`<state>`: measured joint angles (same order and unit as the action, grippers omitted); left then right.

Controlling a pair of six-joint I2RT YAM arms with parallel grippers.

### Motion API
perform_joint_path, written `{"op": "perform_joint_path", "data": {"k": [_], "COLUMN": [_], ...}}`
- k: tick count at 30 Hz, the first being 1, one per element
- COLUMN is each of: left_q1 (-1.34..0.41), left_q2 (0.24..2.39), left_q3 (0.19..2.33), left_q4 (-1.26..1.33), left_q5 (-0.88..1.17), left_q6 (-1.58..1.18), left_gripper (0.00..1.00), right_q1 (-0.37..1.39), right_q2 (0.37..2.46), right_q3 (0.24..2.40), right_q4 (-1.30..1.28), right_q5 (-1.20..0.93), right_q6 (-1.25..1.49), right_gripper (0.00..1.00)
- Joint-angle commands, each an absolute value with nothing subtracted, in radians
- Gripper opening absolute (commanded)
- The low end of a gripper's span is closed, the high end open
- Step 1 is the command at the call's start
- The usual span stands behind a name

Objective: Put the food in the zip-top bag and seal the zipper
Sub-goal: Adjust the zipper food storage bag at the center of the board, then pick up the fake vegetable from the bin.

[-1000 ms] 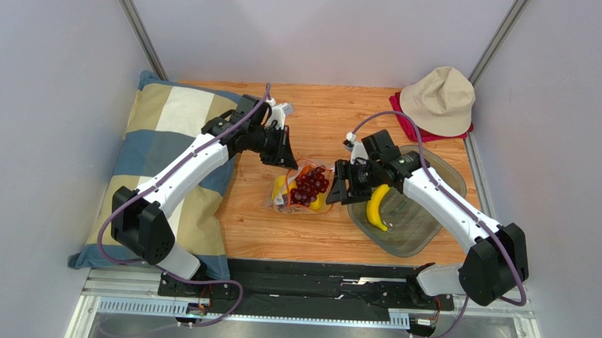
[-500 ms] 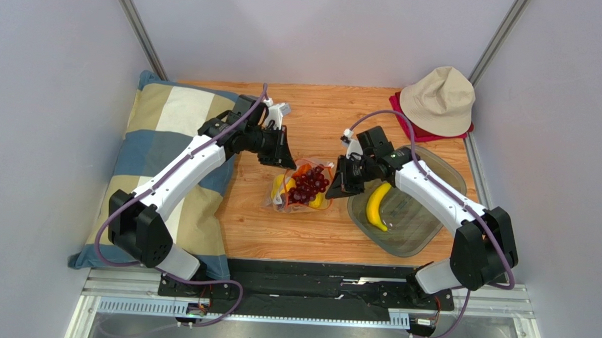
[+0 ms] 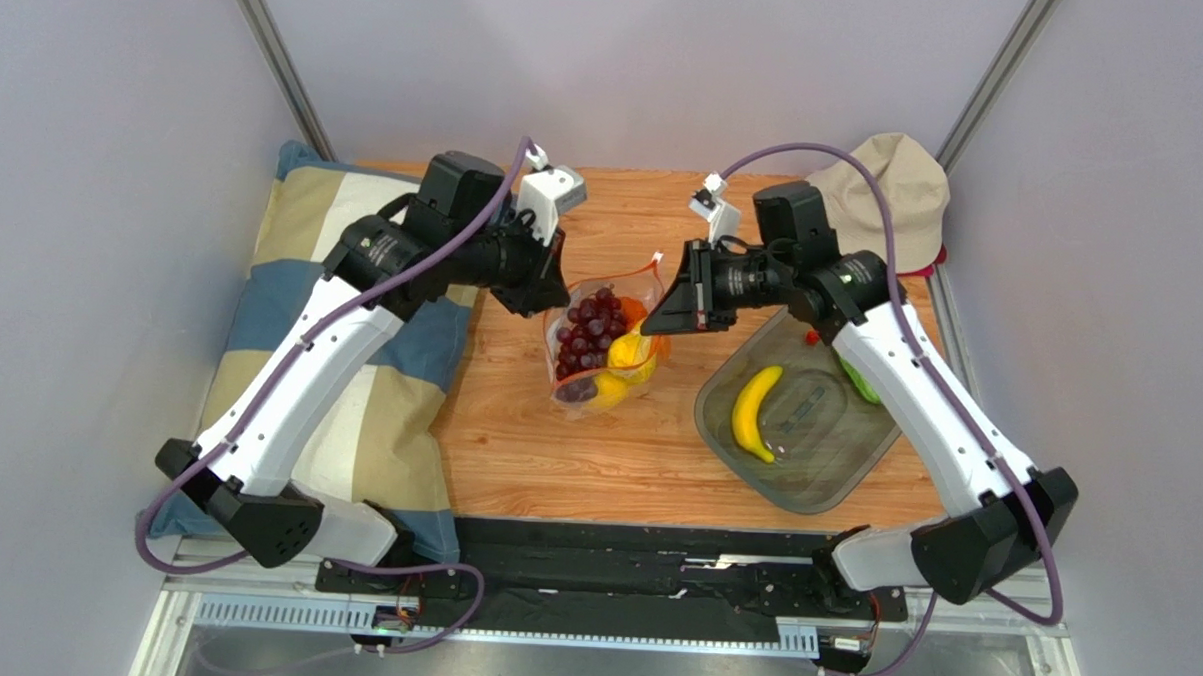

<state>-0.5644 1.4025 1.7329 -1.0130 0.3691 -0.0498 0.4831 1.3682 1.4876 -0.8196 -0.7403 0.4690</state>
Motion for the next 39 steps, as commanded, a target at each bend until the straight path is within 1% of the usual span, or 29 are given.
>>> {"op": "perform_joint_path", "data": {"k": [1,3,5,7,10,15,17,18,19,20,21,22,23,24,26,27,29,30,31,32,33,35,39], "left_q1": [-0.58,-0.577,-0.571,-0.569,-0.569,-0.566,-0.561,-0.561,-0.561,-0.56,-0.561,-0.561,-0.561,-0.561,-0.561,-0.561,-0.561,-0.561,-0.56,-0.561,-0.561,-0.561,-0.561], "left_q2": [1.495,1.538,1.559,1.516,1.473,1.534,1.548,1.551,1.554,1.554,1.555,1.56,1.563,1.565,1.562,1.56,1.555,1.555,1.557,1.559,1.562,1.565,1.574], "left_q3": [1.626,1.603,1.638,1.649,1.628,1.667,1.654,1.646,1.641,1.628,1.625,1.624,1.628,1.628,1.623,1.618,1.611,1.611,1.609,1.609,1.608,1.605,1.611], "left_q4": [-1.048,-1.054,-1.052,-0.993,-0.934,-1.012,-1.011,-1.006,-0.988,-0.98,-0.973,-0.966,-0.963,-0.962,-0.953,-0.948,-0.937,-0.936,-0.931,-0.933,-0.931,-0.923,-0.922], "left_q5": [0.327,0.337,0.391,0.416,0.399,0.396,0.423,0.432,0.451,0.456,0.457,0.456,0.453,0.451,0.449,0.448,0.451,0.451,0.451,0.453,0.454,0.459,0.465], "left_q6": [0.011,-0.008,-0.04,-0.058,-0.074,-0.103,-0.133,-0.141,-0.155,-0.161,-0.163,-0.167,-0.169,-0.17,-0.173,-0.175,-0.175,-0.176,-0.178,-0.179,-0.183,-0.187,-0.196], "left_gripper": [0.0,0.0,0.0,0.0,0.0,0.0,0.0,0.0,0.0,0.0,0.0,0.0,0.0,0.0,0.0,0.0,0.0,0.0,0.0,0.0,0.0,0.0,0.0], "right_q1": [0.476,0.474,0.474,0.474,0.462,0.396,0.373,0.345,0.327,0.309,0.26,0.229,0.197,0.125,0.06,0.022,-0.012,-0.038,-0.043,-0.046,-0.049,-0.063,-0.083], "right_q2": [1.5,1.534,1.545,1.543,1.536,1.513,1.502,1.499,1.496,1.483,1.473,1.464,1.442,1.434,1.43,1.433,1.439,1.448,1.451,1.456,1.462,1.485,1.571], "right_q3": [1.405,1.399,1.448,1.469,1.468,1.473,1.474,1.471,1.467,1.46,1.454,1.454,1.456,1.456,1.479,1.486,1.479,1.473,1.439,1.415,1.387,1.339,1.335], "right_q4": [-0.853,-0.804,-0.802,-0.827,-0.857,-0.913,-0.956,-0.966,-0.979,-0.985,-0.991,-1.008,-1.02,-1.035,-1.107,-1.127,-1.149,-1.154,-1.143,-1.122,-1.094,-1.017,-0.916], "right_q5": [-0.739,-0.756,-0.778,-0.758,-0.716,-0.666,-0.657,-0.641,-0.638,-0.637,-0.635,-0.626,-0.606,-0.588,-0.557,-0.449,-0.333,-0.233,-0.178,-0.122,-0.021,0.044,0.145], "right_q6": [0.422,0.428,0.426,0.408,0.342,0.201,0.166,0.141,0.134,0.126,0.097,0.075,0.057,0.005,-0.131,-0.191,-0.329,-0.372,-0.45,-0.48,-0.507,-0.549,-0.563], "right_gripper": [0.0,0.0,0.0,0.0,0.0,0.0,0.08,0.15,0.38,0.51,0.61,0.74,0.8,0.82,0.85,0.87,0.87,0.86,0.84,0.84,0.83,0.82,0.82]}}
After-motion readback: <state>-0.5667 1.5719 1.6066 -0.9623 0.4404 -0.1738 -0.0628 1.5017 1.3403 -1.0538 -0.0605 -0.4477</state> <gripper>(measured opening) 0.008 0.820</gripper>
